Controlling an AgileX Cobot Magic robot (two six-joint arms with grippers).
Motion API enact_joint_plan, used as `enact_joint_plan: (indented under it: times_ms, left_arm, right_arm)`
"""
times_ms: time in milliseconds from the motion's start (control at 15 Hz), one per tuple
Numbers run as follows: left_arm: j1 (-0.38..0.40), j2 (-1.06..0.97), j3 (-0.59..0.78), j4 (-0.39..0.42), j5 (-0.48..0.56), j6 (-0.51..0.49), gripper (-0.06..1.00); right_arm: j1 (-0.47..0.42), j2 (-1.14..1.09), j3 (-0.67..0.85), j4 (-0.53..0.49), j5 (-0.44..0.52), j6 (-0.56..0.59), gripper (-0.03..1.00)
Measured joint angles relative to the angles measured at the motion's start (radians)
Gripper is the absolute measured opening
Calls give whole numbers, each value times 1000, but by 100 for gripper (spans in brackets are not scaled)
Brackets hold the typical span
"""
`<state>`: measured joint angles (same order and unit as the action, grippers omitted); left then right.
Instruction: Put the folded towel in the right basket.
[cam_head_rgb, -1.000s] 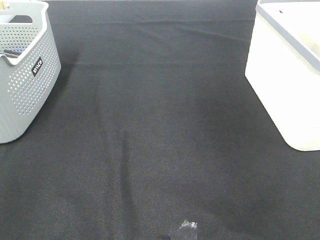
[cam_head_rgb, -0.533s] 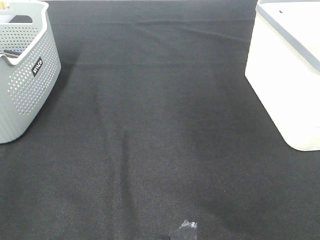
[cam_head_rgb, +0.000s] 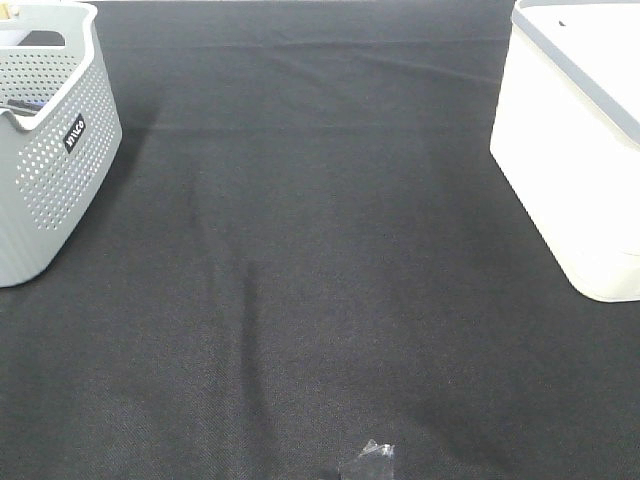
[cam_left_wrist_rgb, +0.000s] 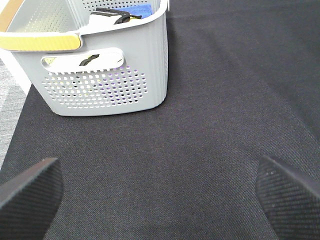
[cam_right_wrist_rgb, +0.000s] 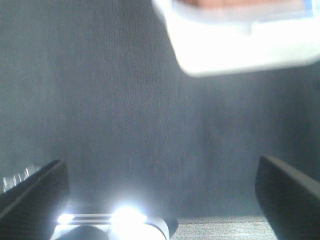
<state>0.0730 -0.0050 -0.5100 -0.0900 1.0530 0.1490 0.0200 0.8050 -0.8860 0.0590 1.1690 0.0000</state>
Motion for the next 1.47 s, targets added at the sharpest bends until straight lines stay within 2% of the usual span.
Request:
enact_joint_plan:
  times_ms: [67,133,267,467,733,933,1467]
  left_arm:
    - [0,0,0,0,0,0,97]
    - [0,0,0,0,0,0,97]
    - [0,0,0,0,0,0,97]
    - [0,0,0,0,0,0,97]
    - [0,0,0,0,0,0,97]
    - [0,0,0,0,0,0,97]
    - [0,0,0,0,0,0,97]
  right_arm:
    - [0,-90,58,-9,-9,0,97]
    - [0,-90,58,-9,-9,0,97]
    - [0,-322,215,-67,-72,-5,97]
    - [0,-554,343,-97,-80,0,97]
    - [0,-797,398,-102,-75,0,97]
    - [0,-808,417,-106,-46,0,97]
    - [0,-808,431,-59,-54,-10,97]
